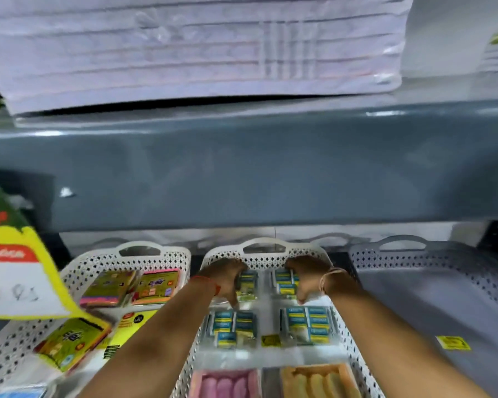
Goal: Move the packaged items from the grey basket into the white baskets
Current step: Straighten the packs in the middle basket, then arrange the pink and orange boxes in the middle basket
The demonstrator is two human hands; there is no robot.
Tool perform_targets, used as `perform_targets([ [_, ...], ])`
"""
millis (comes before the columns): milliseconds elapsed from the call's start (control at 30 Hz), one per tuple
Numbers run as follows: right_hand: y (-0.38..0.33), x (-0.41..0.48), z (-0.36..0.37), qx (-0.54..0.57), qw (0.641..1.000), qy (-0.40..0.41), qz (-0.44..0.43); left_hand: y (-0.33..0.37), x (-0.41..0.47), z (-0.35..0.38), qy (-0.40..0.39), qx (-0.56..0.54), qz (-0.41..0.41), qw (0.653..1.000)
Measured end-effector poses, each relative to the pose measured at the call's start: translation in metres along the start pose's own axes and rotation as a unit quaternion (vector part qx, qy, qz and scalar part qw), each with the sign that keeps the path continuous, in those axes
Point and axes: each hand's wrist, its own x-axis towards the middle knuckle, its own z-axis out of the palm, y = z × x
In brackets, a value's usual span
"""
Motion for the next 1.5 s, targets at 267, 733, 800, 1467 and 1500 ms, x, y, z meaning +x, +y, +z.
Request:
perform_targets([
  [267, -0.001, -0.004, -0.001, 0.001, 1.0, 0.01, -0.005, -0.007, 0.009, 0.005, 0.004, 0.015, -0.02, 1.0],
  [733, -0.025, -0.08, 0.007, -0.026, 0.995, -0.09, -0.027, 0.011, -0.065, 0.025, -0.053, 0.028, 0.064, 0.996],
  [800, -0.024, -0.081, 0.005, -0.015, 0.996, -0.082, -0.026, 0.01, -0.062, 0.024, -0.053, 0.032, 0.055, 0.997],
  [1467, -0.049, -0.167, 0.025, -0.008, 0.995, -0.093, -0.028, 0.04, -0.152, 0.049, -0.02, 0.029, 0.097, 0.995],
  [1500, -0.049, -0.166, 0.026, -0.009, 0.996, -0.086, -0.03, 0.04, -0.15, 0.049, -0.023, 0.028, 0.093, 0.995],
])
